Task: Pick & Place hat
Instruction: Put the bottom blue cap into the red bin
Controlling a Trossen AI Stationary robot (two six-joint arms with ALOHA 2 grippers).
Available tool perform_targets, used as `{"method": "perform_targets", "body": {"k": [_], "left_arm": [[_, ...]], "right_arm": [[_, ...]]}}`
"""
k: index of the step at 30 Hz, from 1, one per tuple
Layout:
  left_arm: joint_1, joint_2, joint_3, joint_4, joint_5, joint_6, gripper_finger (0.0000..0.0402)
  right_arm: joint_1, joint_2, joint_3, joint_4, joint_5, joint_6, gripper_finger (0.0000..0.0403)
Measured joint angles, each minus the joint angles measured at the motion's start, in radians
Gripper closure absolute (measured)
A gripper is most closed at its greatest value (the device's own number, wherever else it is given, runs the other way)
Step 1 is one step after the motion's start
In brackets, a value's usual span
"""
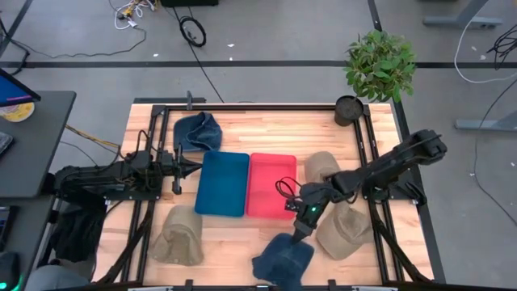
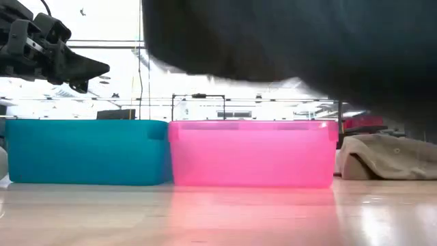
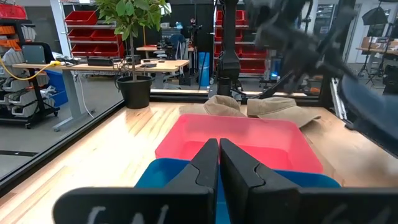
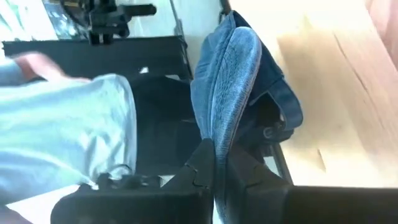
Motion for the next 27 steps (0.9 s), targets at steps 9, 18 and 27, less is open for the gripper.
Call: {"method": "perform_targets", "body": {"k": [9,18,27], "left_arm": [[0.0,0.0,0.0,0.0,0.0,0.0,0.0385],[0.0,0.0,0.0,0.0,0.0,0.0,0.0385],[0.0,0.0,0.0,0.0,0.0,0.0,0.0385]], "right_arm": [[-0.076,-0.055,0.336,-0.568,0.006,-0.283,0.0393],[-0.343,-0.056,0.531,-0.909,0.011,-0.605,0.0393],[-0.556,-0.045,0.616,-1.087,-0.11,-0.902,0.0393]]}}
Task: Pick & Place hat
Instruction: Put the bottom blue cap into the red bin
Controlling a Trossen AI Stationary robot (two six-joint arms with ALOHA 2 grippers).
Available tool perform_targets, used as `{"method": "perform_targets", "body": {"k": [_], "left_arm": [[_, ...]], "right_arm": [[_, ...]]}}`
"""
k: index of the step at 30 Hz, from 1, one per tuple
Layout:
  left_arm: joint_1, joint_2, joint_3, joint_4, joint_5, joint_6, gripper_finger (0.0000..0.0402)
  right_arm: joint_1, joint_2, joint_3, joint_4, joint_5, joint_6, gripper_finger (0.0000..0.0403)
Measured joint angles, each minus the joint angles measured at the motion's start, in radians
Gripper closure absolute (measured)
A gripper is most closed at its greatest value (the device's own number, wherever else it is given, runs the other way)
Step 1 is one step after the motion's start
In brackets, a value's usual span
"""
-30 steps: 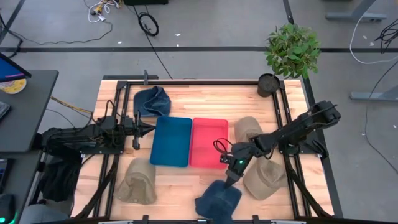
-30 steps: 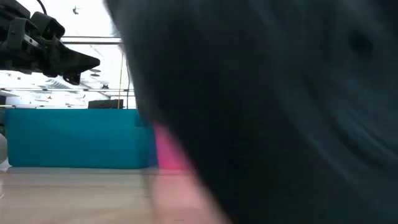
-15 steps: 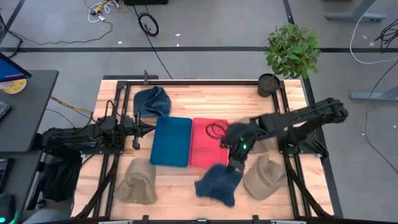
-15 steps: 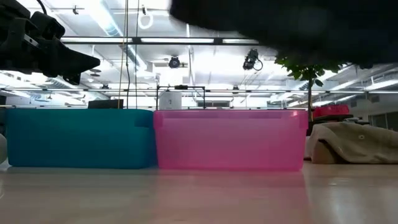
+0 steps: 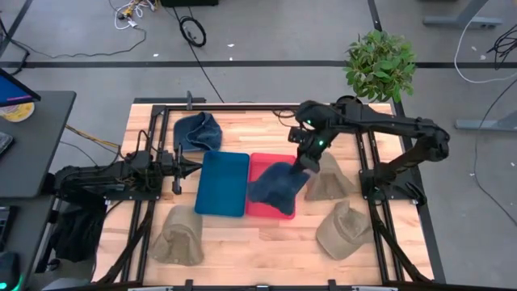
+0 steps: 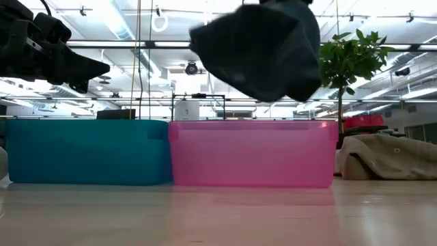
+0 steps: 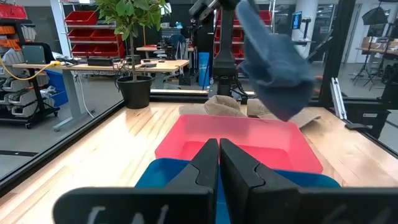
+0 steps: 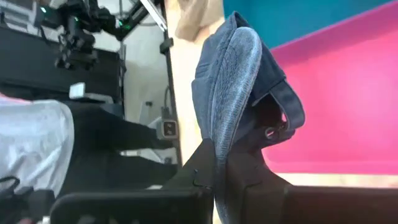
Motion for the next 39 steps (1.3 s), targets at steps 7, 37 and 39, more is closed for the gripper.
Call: {"method": "perform_targets", "body": {"k": [7,37,39], "left_arm": [[0.0,0.0,0.0,0.0,0.0,0.0,0.0385],[0.0,0.0,0.0,0.0,0.0,0.0,0.0385],[0.0,0.0,0.0,0.0,0.0,0.0,0.0385]], "right_arm": [[-0.099,0.077,0.0,-0.07,-0.042,-0.208,0.0393],[-0.065,0.398,-0.001,-0.036,-0.125,-0.443,0.0394],[-0.07,0.418,-0.001,-0.031,-0.091,-0.46,0.0394]]}}
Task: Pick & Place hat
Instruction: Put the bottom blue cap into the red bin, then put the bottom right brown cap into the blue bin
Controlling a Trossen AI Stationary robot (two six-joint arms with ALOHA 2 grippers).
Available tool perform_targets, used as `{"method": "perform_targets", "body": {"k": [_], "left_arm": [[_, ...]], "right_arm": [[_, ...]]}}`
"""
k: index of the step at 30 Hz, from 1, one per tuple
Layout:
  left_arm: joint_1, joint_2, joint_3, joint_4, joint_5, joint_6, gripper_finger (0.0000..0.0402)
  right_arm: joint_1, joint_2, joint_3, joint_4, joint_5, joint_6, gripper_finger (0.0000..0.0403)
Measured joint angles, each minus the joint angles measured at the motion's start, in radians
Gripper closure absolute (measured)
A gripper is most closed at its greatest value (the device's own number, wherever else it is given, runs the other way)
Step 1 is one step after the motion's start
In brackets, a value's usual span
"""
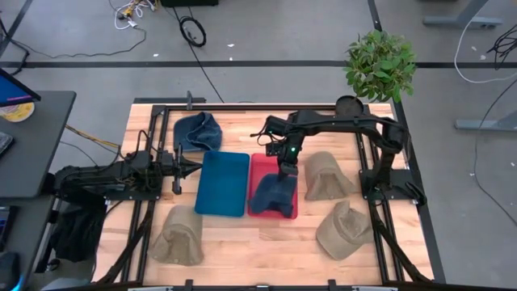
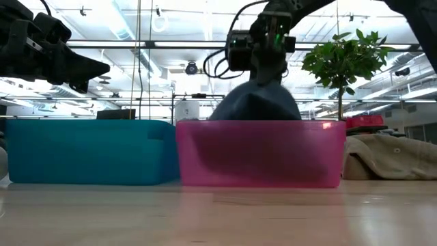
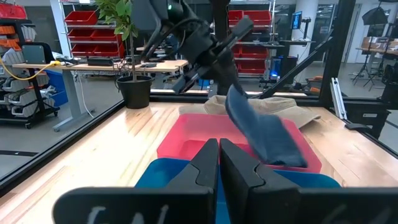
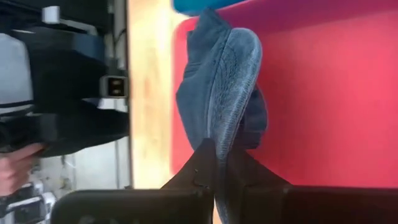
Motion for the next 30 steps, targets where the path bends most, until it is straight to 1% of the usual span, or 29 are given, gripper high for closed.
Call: {"method": "perform_targets", "body": {"k": [4,7,13,16,21,26,30], "left_arm": [[0.0,0.0,0.0,0.0,0.0,0.0,0.0385],[0.0,0.0,0.0,0.0,0.0,0.0,0.0385],[0.0,0.0,0.0,0.0,0.0,0.0,0.0385],[0.0,0.0,0.0,0.0,0.0,0.0,0.0385],[0.0,0.0,0.0,0.0,0.0,0.0,0.0385],[0.0,0.0,0.0,0.0,0.0,0.0,0.0385],[0.0,0.0,0.0,0.0,0.0,0.0,0.0385]], "right_arm": [[-0.013,0.028,0.002,0.047,0.078,-0.011,0.0385],[-0.017,0.038,0.0,0.089,0.144,-0.009,0.0364],[-0.018,0.038,0.0,0.105,0.285,-0.049,0.0318],[-0.018,0.038,-0.001,0.103,0.314,-0.057,0.0286],[-0.018,0.038,-0.001,0.099,0.334,-0.058,0.0211],[-0.018,0.017,-0.001,0.093,0.422,-0.032,0.0141],[-0.023,-0.019,-0.001,0.099,0.475,0.006,0.0105]]}}
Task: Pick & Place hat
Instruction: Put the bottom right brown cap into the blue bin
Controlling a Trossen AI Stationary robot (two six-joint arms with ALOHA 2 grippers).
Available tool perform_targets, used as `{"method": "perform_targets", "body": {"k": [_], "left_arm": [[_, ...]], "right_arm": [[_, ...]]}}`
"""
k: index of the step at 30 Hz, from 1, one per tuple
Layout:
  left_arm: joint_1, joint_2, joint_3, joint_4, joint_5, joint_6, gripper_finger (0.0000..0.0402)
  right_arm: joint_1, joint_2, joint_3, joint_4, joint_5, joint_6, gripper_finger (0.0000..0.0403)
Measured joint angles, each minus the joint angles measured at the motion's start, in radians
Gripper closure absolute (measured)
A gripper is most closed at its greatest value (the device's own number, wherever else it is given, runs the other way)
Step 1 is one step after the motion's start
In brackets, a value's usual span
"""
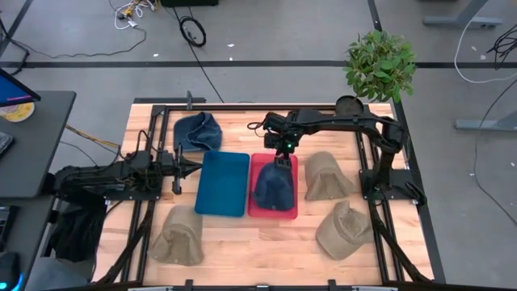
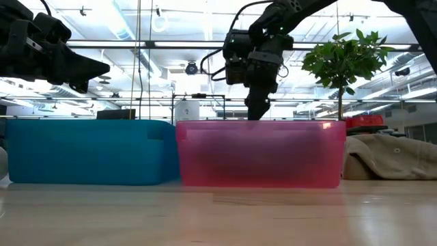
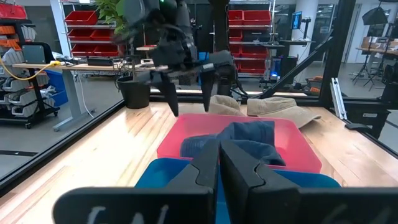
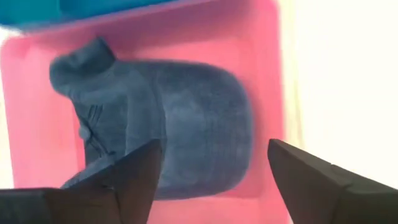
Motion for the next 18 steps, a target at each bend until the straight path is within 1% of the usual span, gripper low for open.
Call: {"method": "perform_targets", "body": {"k": [4,8,14,18], "left_arm": [[0.0,0.0,0.0,0.0,0.0,0.0,0.0385],[0.0,0.0,0.0,0.0,0.0,0.0,0.0385],[0.0,0.0,0.0,0.0,0.0,0.0,0.0385],[0.0,0.0,0.0,0.0,0.0,0.0,0.0385]], "right_arm": [[-0.003,-0.039,0.0,0.05,0.009,0.089,0.0093],[-0.003,-0.058,0.0,0.143,0.007,0.214,0.0095],[0.001,-0.097,0.001,0.217,0.008,0.441,0.0116],[0.019,-0.158,0.001,0.227,0.015,0.508,0.0137]]}}
